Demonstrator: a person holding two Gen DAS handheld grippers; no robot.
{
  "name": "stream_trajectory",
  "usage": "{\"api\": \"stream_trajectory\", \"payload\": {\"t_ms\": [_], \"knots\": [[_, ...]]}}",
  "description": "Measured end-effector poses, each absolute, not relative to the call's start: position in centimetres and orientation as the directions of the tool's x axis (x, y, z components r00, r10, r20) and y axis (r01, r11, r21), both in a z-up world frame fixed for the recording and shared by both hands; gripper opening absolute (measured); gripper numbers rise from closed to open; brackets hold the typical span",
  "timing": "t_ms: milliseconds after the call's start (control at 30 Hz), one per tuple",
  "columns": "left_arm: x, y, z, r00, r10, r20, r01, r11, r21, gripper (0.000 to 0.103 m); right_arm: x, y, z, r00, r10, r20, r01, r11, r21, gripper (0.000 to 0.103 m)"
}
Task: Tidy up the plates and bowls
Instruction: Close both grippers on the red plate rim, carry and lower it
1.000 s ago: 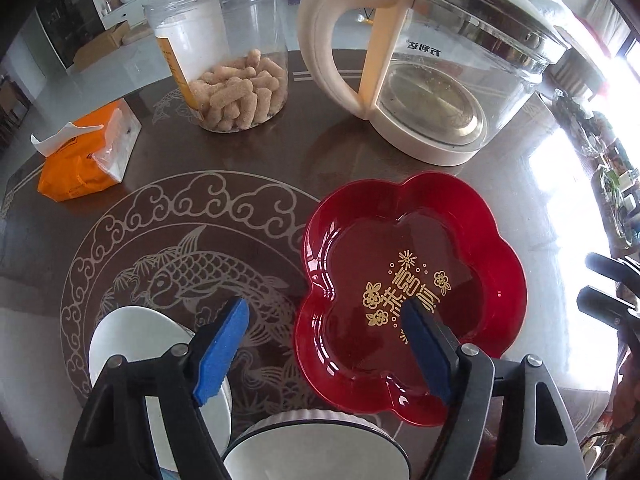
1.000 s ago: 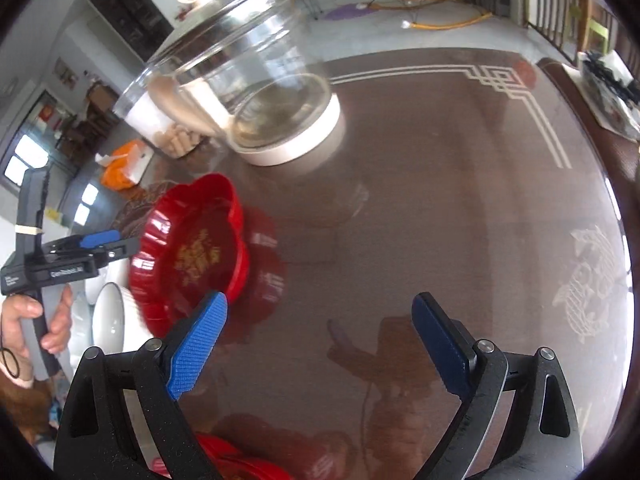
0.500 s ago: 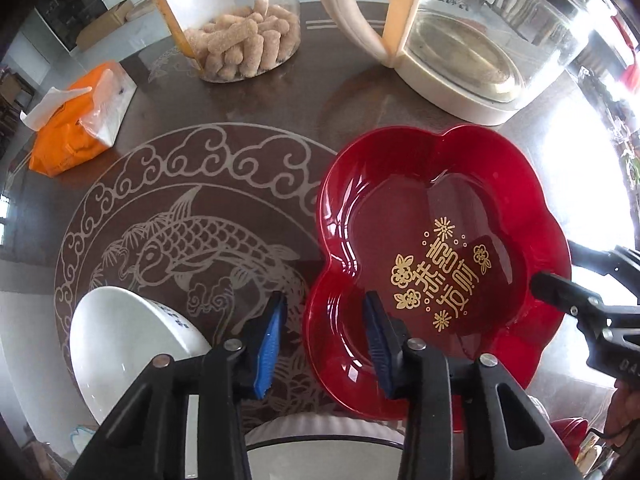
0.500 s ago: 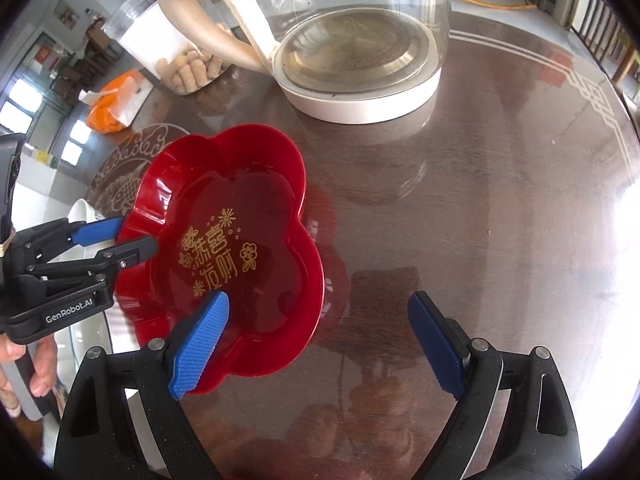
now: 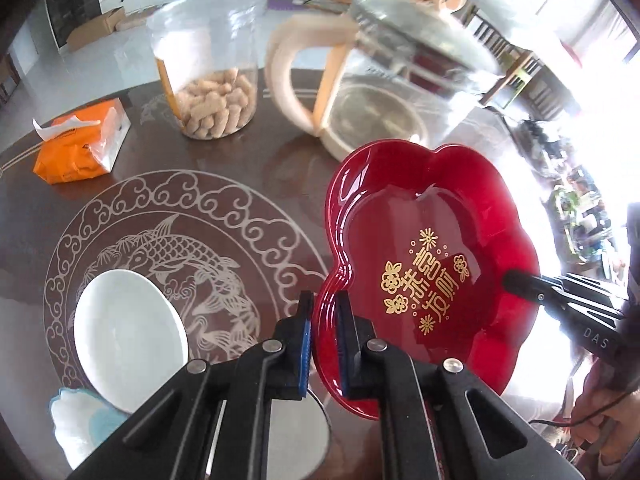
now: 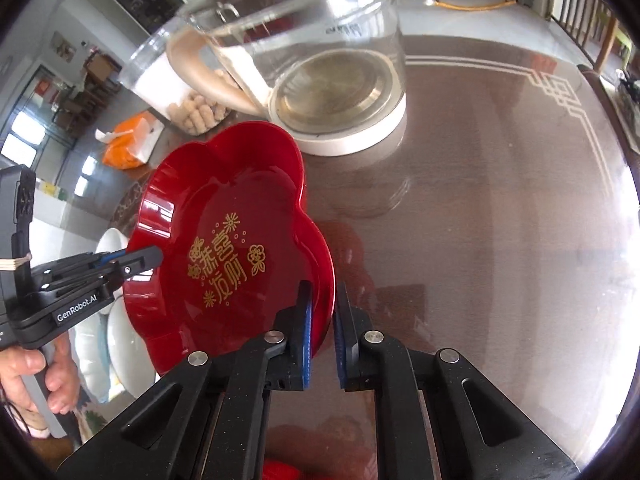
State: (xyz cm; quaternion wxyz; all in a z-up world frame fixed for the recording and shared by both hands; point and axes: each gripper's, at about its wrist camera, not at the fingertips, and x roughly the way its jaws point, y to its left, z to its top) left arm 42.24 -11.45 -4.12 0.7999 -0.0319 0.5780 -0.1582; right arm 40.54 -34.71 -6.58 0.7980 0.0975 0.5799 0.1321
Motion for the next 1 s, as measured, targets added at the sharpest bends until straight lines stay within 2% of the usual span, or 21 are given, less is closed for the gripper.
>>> {"api": "stream_trajectory", "payload": {"t_ms": [167,300,533,667,1000], "knots": [[35.0,-13.0,1.2,0.328,-0.366,-0.871,0.311,0.912,-0.266,0.01,33.2,-37.0,-1.0,0.318,0.349,-0.881,-0.122,0.937,0.327,0.013],[29.8,-14.2,1.2,0.329,-0.364,-0.871,0.358,0.902,-0.242,0.01,26.2,-37.6,0.4,0.315,0.354,-0.88,-0.112,0.935,0.336,0.015],[23.8,-16.2,-5.1,0.283,-0.309,-0.908,0.378,0.906,-0.19,0.01,18.4,-38.0,-4.1,0.289,0.312,-0.905,-0.025,0.947,0.319,0.016],[22.8,-16.6,-8.4,0.234,-0.294,-0.927,0.366,0.91,-0.196,0.011,16.2,-37.8,-7.1,0.278,0.283,-0.918,0.031,0.953,0.303,0.016],[21.4,-18.0,-8.8,0.288,-0.229,-0.93,0.429,0.899,-0.088,0.012,12.8,-36.2,-8.3,0.304,0.183,-0.935,0.001,0.981,0.192,0.017]]}}
